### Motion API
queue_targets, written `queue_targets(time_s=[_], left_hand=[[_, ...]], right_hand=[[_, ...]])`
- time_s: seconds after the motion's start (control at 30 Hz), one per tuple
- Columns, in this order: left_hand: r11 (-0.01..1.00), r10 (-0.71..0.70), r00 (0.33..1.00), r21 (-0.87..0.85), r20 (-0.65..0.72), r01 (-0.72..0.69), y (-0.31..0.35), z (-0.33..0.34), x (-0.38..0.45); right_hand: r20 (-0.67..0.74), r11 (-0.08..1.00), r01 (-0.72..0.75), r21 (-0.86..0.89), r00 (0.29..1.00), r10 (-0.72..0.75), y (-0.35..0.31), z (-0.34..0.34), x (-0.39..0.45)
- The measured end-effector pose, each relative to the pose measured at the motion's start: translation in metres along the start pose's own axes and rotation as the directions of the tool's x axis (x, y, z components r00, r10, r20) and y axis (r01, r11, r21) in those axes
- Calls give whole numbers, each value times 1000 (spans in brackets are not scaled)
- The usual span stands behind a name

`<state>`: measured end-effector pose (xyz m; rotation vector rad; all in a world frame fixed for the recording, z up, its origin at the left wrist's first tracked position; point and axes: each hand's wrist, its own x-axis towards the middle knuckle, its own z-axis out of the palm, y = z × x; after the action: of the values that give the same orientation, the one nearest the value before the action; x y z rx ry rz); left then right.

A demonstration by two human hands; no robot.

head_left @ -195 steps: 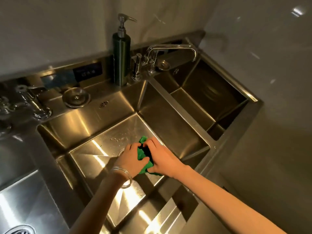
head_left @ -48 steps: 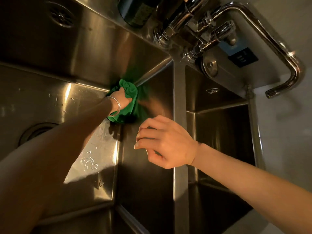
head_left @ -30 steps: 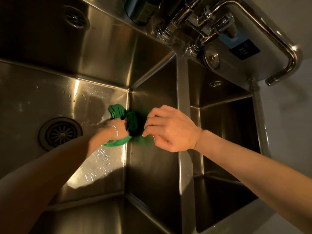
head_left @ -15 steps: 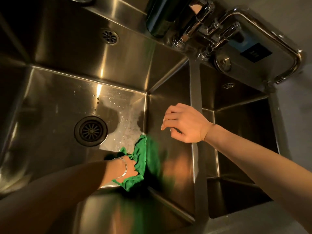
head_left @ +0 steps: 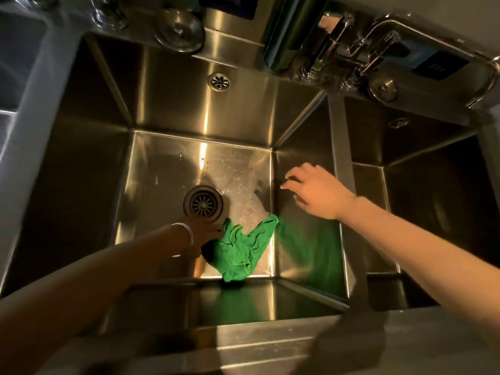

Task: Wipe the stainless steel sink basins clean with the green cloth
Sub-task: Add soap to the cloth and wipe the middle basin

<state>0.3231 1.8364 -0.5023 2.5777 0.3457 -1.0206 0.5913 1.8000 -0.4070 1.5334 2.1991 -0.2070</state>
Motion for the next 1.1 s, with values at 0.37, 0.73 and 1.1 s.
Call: queue_targets(time_s=[0.37,0.73,1.1], left_hand=[[987,-95,973,-147,-212,64,-32,2,11],[932,-229,964,-318,-135,176,-65,31,41],[826,-416,876,-505,-246,251,-82,35,63]], right_hand=[[817,309,-849,428,510,270,-159,101,69],[678,318,-873,369,487,551,-200,156,112],[227,641,-630,438,768,599,-85,136,197]])
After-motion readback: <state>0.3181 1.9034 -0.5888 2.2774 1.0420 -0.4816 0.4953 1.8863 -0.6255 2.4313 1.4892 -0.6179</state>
